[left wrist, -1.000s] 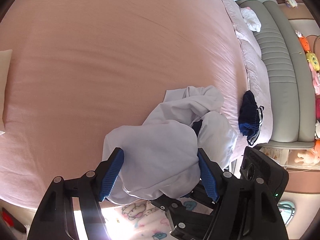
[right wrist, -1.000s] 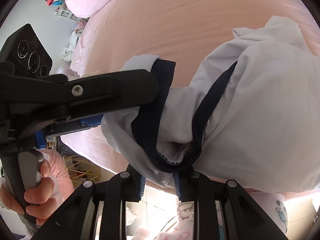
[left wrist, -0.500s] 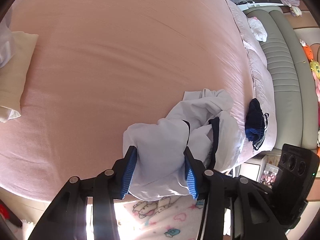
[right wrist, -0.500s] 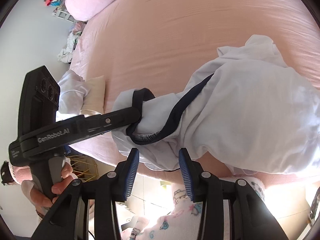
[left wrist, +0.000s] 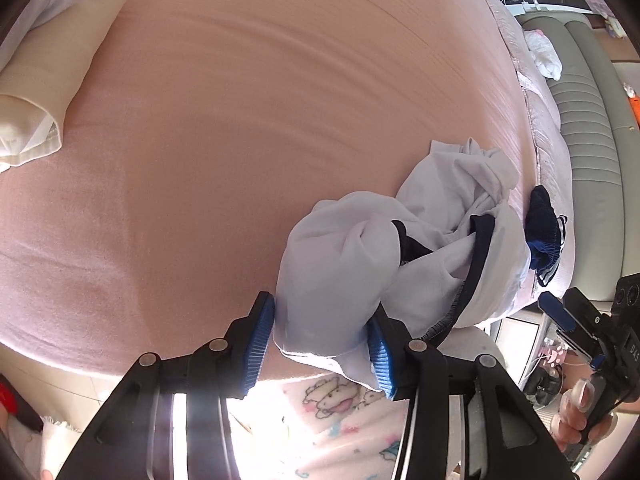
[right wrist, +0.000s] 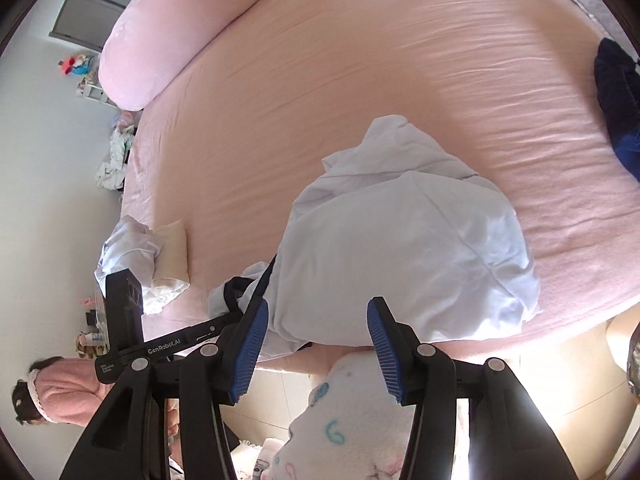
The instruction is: Fold clothes
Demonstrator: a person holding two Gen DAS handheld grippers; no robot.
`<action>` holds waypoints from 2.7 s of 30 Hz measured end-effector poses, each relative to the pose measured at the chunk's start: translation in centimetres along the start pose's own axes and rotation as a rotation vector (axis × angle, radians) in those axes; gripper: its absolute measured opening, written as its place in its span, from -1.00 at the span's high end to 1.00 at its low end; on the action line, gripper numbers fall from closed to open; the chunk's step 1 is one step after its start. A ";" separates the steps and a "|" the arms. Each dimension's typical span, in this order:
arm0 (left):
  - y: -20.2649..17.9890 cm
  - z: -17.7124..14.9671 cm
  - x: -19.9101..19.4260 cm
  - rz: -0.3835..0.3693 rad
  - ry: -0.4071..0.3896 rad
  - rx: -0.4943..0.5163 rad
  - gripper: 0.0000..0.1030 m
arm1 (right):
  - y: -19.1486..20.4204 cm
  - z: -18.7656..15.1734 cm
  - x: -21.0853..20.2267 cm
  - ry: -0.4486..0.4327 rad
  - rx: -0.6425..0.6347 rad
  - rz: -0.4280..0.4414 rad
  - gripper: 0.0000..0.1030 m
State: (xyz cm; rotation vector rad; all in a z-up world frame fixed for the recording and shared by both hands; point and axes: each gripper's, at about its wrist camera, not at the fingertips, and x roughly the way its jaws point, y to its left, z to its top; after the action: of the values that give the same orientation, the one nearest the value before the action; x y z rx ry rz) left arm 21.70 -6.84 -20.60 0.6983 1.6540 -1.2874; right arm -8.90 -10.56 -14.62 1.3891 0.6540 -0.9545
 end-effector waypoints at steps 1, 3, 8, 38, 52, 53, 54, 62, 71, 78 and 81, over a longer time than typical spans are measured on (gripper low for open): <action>0.2 -0.2 0.1 0.007 0.004 -0.003 0.19 | -0.8 0.0 -0.2 -0.004 0.022 -0.002 0.01; 0.6 -0.4 0.4 -0.006 0.013 -0.014 0.19 | -2.6 0.0 -0.7 -0.013 0.069 -0.007 0.01; 0.8 -0.6 -0.2 -0.052 0.015 -0.033 0.18 | -7.2 0.3 -2.0 -0.028 0.180 -0.009 0.00; -7.9 6.1 0.7 0.000 0.085 0.123 -0.41 | -7.3 8.6 0.7 0.062 0.134 -0.130 -0.11; -10.1 9.3 4.3 0.006 0.132 0.155 -0.41 | -3.3 13.9 4.8 0.118 0.045 -0.182 -0.11; -10.1 9.6 4.5 0.008 0.130 0.154 -0.41 | -3.2 14.2 5.2 0.125 0.049 -0.187 -0.11; -10.2 9.8 4.7 0.016 0.127 0.161 -0.41 | -3.1 14.6 5.5 0.133 0.054 -0.191 -0.11; -10.2 10.9 6.8 -0.026 0.139 0.119 -0.41 | -2.6 15.1 6.8 0.158 0.143 -0.167 -0.11; -9.1 9.8 7.9 -0.237 0.128 0.010 -0.39 | -1.4 15.2 10.2 0.235 0.124 -0.172 -0.11; -8.5 8.9 7.2 -0.263 0.079 -0.024 -0.14 | -2.3 13.6 10.6 0.153 0.119 -0.091 -0.04; -7.8 8.8 7.2 -0.303 0.081 -0.067 -0.14 | -2.5 13.0 10.2 0.133 0.103 -0.094 0.23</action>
State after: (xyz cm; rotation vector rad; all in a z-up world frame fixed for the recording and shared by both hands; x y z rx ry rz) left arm 14.65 -18.23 -24.09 0.4769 1.9146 -1.4209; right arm -7.89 -24.89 -23.19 1.5333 0.7846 -0.9872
